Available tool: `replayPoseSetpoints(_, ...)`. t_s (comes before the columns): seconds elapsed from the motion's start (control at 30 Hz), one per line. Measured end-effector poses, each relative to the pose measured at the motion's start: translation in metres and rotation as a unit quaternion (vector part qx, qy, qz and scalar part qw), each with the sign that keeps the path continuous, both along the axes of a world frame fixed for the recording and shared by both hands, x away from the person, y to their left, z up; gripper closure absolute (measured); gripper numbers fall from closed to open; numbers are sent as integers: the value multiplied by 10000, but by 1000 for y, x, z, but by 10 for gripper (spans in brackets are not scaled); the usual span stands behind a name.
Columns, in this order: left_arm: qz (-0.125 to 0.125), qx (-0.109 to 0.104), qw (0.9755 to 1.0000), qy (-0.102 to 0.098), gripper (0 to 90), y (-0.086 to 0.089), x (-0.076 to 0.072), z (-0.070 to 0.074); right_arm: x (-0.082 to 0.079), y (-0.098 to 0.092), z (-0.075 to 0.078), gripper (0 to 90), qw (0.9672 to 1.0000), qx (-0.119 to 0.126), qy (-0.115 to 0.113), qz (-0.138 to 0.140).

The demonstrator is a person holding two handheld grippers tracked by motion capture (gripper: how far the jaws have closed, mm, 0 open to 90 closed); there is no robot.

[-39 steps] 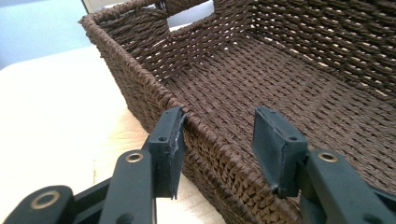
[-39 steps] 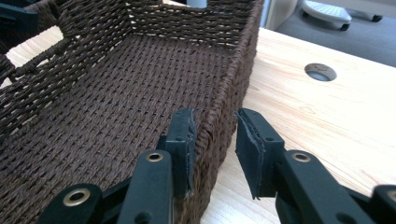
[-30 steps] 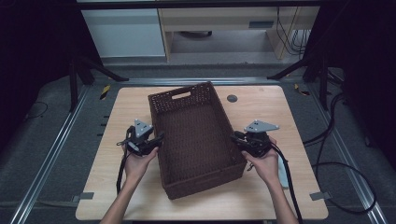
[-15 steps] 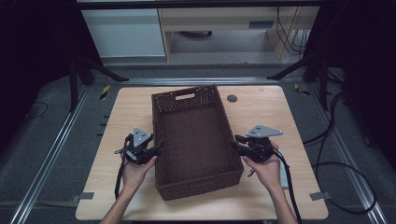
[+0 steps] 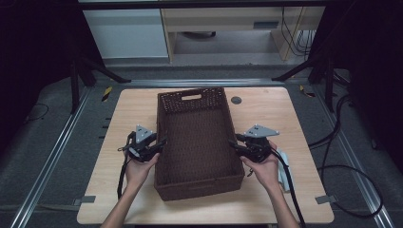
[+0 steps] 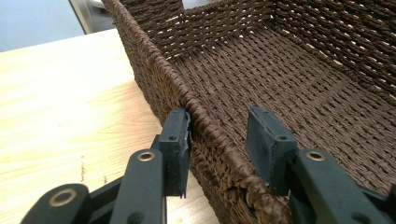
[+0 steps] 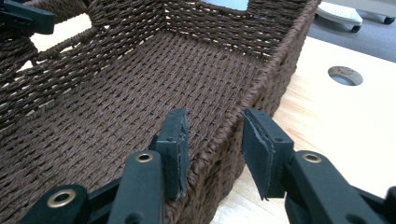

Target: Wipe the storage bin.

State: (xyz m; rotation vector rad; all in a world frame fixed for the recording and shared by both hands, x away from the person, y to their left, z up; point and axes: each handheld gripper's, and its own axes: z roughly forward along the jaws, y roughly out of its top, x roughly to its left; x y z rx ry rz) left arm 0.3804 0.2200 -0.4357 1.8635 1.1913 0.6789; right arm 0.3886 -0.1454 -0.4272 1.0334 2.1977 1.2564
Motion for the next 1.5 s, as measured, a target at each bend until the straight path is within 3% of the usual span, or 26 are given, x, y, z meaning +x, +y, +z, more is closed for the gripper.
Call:
replayPoseSetpoints(0.07,-9,54,10000,-11,573,-1,-1,0,0,2,-1,604,10000,-13,-20,-37)
replayPoseSetpoints(0.27,-95,-39,9999,62,553,1,-4,0,-4,1,-1,618,9998,77,89,-132)
replayPoseSetpoints(0.5,-266,-68,9996,96,525,2,-12,0,-19,0,1,606,9998,14,139,-157)
replayPoseSetpoints(0.63,-234,-9,9997,108,557,0,-11,0,-16,-4,5,588,9998,47,173,-24)
replayPoseSetpoints(0.7,-232,-58,9997,103,569,0,-10,0,-12,-7,7,562,9999,77,65,-107)
replayPoseSetpoints(0.8,-283,-88,9995,92,580,0,-5,0,-6,-8,4,538,9997,151,79,-179)
replayPoseSetpoints(0.97,-388,-131,9991,68,589,-2,3,-1,-2,-2,-1,554,9997,-21,73,-241)
replayPoseSetpoints(1.1,-386,-90,9992,83,593,-2,2,-1,-6,-3,-2,567,9993,96,150,-323)
replayPoseSetpoints(1.4,-288,-55,9995,128,620,-4,-12,1,-19,-2,0,557,9992,69,248,-318)
replayPoseSetpoints(1.5,-308,-76,9993,188,609,-3,-13,1,-17,-3,1,492,9993,85,248,-262)
